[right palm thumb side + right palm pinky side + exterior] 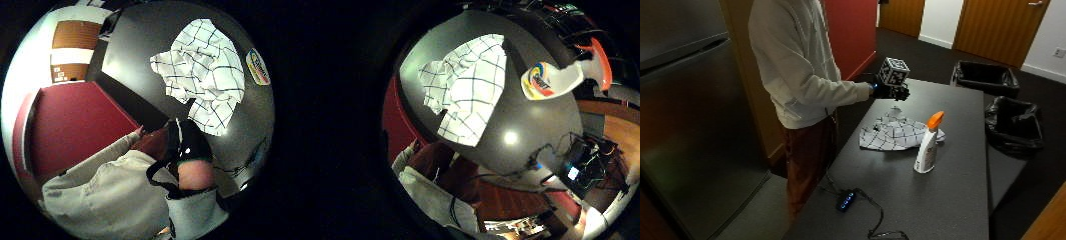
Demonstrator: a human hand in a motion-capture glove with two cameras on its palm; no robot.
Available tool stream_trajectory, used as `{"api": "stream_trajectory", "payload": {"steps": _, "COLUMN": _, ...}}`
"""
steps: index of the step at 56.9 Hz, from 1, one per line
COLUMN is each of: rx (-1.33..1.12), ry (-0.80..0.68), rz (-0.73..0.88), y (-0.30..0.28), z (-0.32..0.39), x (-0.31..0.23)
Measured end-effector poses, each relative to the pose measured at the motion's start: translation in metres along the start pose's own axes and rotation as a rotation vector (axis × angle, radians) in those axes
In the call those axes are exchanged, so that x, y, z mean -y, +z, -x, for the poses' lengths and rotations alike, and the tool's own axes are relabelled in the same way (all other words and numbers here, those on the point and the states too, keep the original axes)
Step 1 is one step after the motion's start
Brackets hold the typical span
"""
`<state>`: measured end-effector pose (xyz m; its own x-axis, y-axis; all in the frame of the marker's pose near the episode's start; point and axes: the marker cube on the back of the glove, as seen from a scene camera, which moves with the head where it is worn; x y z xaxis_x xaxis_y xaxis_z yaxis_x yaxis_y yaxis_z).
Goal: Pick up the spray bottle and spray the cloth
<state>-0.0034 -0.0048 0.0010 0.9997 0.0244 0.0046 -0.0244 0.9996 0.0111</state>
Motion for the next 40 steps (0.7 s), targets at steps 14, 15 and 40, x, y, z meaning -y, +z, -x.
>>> {"api": "stream_trajectory", "payload": {"steps": 14, "rx": -0.003, "ry": 0.066, "rz": -0.074, "y": 0.009, "z": 0.025, "x": 0.009}}
{"api": "stream_trajectory", "payload": {"steps": 15, "rx": -0.005, "ry": 0.067, "rz": -0.081, "y": 0.009, "z": 0.027, "x": 0.007}}
{"api": "stream_trajectory", "payload": {"steps": 40, "rx": 0.047, "ry": 0.171, "rz": -0.353, "y": -0.004, "z": -0.01, "x": -0.066}}
